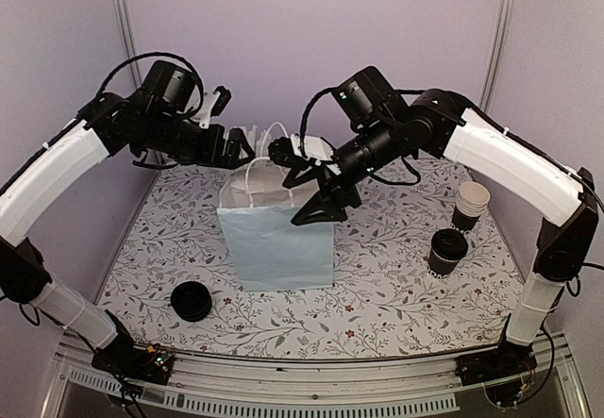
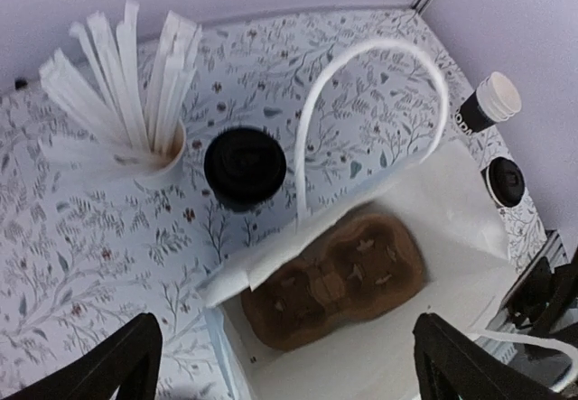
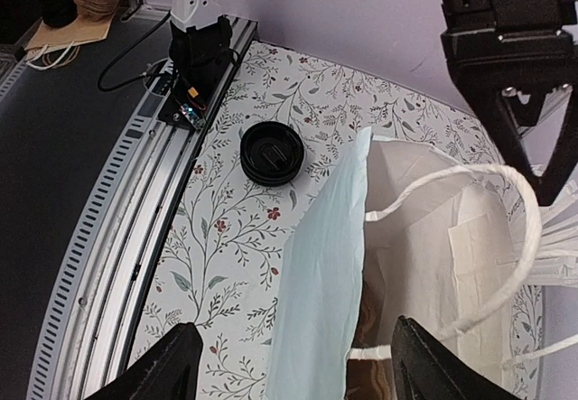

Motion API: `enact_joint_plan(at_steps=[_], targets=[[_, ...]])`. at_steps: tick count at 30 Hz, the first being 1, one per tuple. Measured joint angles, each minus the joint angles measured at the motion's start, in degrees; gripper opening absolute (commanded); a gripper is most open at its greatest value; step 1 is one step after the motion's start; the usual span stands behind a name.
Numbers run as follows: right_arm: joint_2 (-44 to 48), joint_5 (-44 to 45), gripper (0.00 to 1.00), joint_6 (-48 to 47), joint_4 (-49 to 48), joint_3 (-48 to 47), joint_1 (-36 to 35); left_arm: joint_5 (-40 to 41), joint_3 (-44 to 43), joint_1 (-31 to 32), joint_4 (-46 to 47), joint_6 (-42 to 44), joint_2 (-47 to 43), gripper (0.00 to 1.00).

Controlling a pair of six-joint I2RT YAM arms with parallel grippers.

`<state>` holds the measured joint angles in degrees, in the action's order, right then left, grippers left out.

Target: Pack the takeout coffee

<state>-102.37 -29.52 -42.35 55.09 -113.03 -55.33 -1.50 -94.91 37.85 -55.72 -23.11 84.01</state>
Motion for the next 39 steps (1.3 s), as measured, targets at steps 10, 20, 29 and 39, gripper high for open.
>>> enact_joint_plan(at_steps=[10,20,29,39], targets=[[-2.9,0.5,0.58,5.8,-3.2,-3.3,-0.7,-4.7,2.1,-0.3,19.4,18.9,0.5,0.94],[-2.7,1.2,0.66,8.5,-5.3,-3.0,-0.7,-11.6,-2.1,-2.1,21.9,27.8,11.7,0.69],[0.0,4.3,0.68,9.0,-7.1,-2.0,-0.7,-17.5,-2.9,-4.5,24.5,29.3,11.6,0.39],[0.0,12.3,0.75,11.1,-12.4,-0.2,-0.7,-24.4,-5.0,-6.9,25.0,29.1,13.2,0.24]])
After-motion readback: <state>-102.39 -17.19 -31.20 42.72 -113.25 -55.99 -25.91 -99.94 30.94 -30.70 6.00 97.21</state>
